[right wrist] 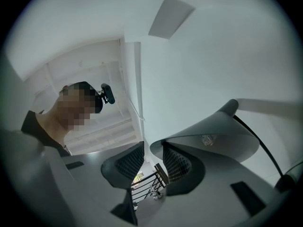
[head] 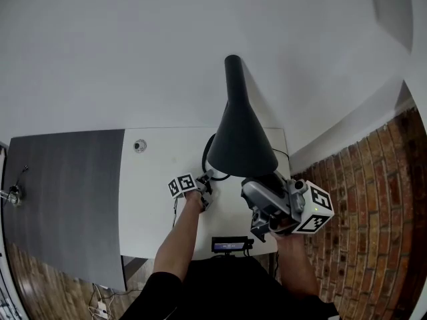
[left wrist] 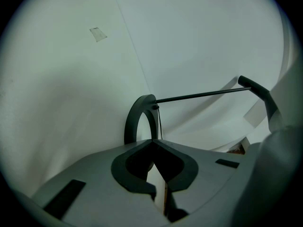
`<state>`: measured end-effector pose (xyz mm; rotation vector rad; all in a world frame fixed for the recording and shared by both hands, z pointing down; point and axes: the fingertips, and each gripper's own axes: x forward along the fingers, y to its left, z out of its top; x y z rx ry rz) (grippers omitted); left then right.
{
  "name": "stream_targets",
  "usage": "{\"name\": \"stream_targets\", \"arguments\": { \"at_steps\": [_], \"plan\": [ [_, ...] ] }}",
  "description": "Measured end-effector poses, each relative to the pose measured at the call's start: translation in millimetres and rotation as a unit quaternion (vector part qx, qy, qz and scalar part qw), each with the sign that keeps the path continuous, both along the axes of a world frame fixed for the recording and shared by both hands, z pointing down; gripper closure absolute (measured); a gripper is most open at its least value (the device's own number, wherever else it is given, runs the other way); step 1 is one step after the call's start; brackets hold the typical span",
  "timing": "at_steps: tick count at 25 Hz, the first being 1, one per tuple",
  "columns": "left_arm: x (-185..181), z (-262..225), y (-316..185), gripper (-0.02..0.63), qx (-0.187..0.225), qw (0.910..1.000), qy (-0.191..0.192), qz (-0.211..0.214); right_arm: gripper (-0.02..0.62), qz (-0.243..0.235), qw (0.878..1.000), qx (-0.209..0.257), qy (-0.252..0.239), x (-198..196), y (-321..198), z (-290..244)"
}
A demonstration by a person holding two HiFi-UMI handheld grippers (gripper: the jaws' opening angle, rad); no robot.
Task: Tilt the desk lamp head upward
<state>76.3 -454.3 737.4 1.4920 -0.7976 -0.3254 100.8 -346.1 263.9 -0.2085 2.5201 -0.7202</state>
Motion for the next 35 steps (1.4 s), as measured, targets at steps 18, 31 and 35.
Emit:
{"name": "stream_targets", "arguments": {
  "at_steps": [18, 31, 35],
  "plan": [
    [0.8, 0.6, 0.1, 0.592, -0.001, 1.0, 0.002, 0.0, 0.466, 0.007, 0.999, 0.031, -0.014, -2.3, -13.3, -42.1],
    [2.6, 1.4, -0.4, 0.592, 0.001, 1.0, 0.0, 0.0, 0.466, 0.01, 0.999, 0.048, -0.016, -1.8, -23.2, -60.6],
    [2.6, 1.2, -0.3, 0.592, 0.0, 1.0, 0.001, 0.0, 0.466, 0.013, 0.998, 0.052, -0.017, -1.4, -25.4, -66.1]
  ]
}}
